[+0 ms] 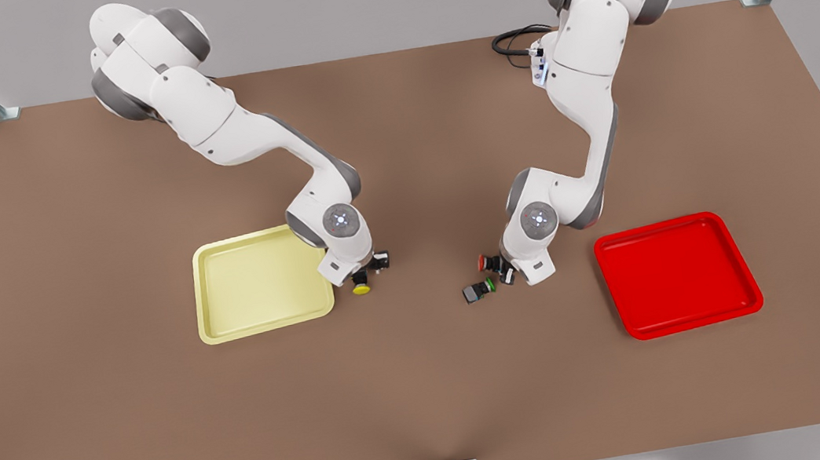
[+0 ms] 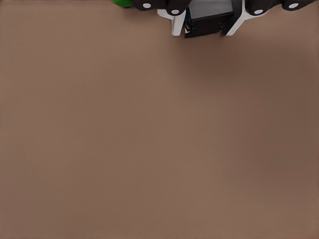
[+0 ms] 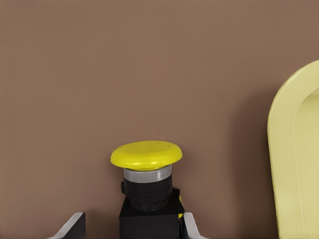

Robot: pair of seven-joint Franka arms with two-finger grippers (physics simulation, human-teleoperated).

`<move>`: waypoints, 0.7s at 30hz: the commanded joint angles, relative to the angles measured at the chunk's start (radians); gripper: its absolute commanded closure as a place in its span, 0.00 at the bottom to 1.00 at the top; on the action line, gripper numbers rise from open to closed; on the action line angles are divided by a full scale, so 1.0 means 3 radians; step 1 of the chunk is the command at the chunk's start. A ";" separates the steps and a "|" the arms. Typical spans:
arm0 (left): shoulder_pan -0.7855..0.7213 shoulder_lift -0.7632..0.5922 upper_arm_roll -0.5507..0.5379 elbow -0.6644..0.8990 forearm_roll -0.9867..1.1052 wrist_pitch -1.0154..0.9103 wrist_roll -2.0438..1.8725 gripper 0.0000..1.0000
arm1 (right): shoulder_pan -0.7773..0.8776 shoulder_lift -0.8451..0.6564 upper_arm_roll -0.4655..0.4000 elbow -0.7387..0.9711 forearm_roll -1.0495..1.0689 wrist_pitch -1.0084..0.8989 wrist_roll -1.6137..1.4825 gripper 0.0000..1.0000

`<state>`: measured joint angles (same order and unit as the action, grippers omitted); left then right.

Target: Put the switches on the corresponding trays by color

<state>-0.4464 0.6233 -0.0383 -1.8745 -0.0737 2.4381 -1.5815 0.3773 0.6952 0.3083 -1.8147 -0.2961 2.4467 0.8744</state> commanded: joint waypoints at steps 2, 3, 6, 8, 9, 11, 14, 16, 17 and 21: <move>0.0000 -0.0012 0.0000 0.0000 0.0000 -0.0043 0.0005 0.49 | 0.0000 -0.0006 0.0000 0.0005 -0.0005 -0.0005 0.0020 0.36; 0.0000 -0.0017 0.0000 0.0000 0.0000 -0.0048 0.0005 0.49 | 0.0000 -0.0016 0.0000 0.0005 -0.0005 -0.0015 0.0020 0.36; 0.0005 -0.0170 0.0005 -0.0102 0.0005 -0.0160 0.0061 0.49 | -0.0005 -0.0027 0.0000 0.0000 0.0000 -0.0020 0.0020 0.36; 0.0010 -0.0303 0.0087 -0.0123 0.0005 -0.0349 0.0204 0.49 | -0.0005 -0.0022 0.0000 0.0000 -0.0005 -0.0020 0.0020 0.37; 0.0010 -0.0354 0.0184 -0.0123 0.0000 -0.0447 0.0363 0.49 | -0.0005 -0.0022 0.0000 0.0000 -0.0005 -0.0020 0.0020 0.37; 0.0015 -0.0416 0.0439 -0.0118 0.0000 -0.0518 0.0721 0.49 | 0.0000 -0.0011 -0.0005 0.0000 0.0000 -0.0020 0.0020 0.40; 0.0041 -0.0447 0.0889 -0.0113 0.0000 -0.0564 0.1401 0.49 | -0.0005 -0.0011 -0.0005 0.0000 -0.0005 -0.0020 0.0020 0.44; 0.0066 -0.0431 0.1222 -0.0102 -0.0204 -0.0569 0.1983 0.49 | -0.0005 -0.0016 -0.0005 0.0000 0.0000 -0.0020 0.0020 0.47; 0.0138 -0.0416 0.1304 -0.0097 -0.0332 -0.0569 0.2255 0.48 | -0.0005 -0.0016 -0.0005 0.0000 -0.0005 -0.0020 0.0020 0.48; 0.0593 -0.0288 0.1329 -0.0015 -0.0332 -0.0529 0.2914 0.47 | 0.0000 -0.0016 -0.0015 0.0000 0.0000 -0.0020 0.0020 0.49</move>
<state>-0.2508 0.5429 0.3605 -1.8779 -0.1433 2.2803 -0.6860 0.3768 0.6904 0.3037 -1.8147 -0.2960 2.4406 0.8805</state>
